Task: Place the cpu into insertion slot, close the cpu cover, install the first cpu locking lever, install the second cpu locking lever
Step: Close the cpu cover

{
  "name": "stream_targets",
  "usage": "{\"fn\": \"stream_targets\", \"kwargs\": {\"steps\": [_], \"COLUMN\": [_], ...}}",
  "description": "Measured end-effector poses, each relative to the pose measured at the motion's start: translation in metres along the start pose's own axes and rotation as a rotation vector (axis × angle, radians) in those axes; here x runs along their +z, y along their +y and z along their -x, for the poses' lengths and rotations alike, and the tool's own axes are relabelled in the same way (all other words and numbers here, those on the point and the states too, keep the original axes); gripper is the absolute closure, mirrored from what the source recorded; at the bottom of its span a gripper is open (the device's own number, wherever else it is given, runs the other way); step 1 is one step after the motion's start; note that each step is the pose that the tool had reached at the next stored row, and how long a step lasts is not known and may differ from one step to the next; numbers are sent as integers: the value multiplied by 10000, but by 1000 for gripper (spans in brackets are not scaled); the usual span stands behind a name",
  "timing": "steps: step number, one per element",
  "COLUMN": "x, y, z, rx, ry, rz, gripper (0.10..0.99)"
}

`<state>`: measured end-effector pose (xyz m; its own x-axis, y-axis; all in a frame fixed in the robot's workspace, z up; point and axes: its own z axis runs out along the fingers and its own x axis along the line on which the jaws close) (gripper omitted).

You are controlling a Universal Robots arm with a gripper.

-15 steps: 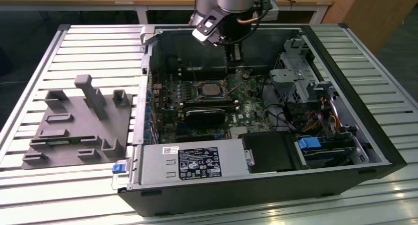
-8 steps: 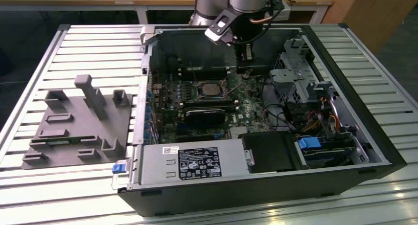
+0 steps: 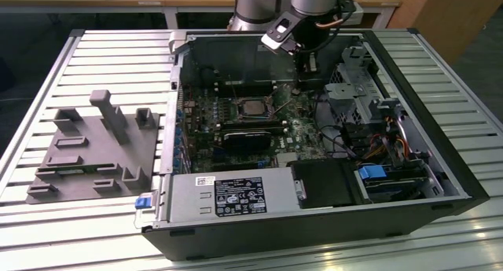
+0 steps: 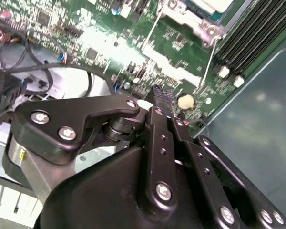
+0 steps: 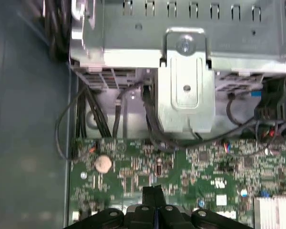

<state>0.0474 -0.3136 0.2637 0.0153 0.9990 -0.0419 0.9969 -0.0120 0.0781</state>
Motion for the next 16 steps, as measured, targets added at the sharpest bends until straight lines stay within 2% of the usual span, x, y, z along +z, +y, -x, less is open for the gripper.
{"fn": "stream_targets", "kwargs": {"steps": [2,3,8,13,16], "x": [5,49,114,182,188], "y": [29,46,42,37,36], "z": [-1,-3,-5,-8,-7], "rx": [-1,0,-3,-8,-7], "ry": [0,-1,-2,-2,-5], "rz": [0,-14,-68,-175,-184], "gripper": [984,984,984,984,984]}}
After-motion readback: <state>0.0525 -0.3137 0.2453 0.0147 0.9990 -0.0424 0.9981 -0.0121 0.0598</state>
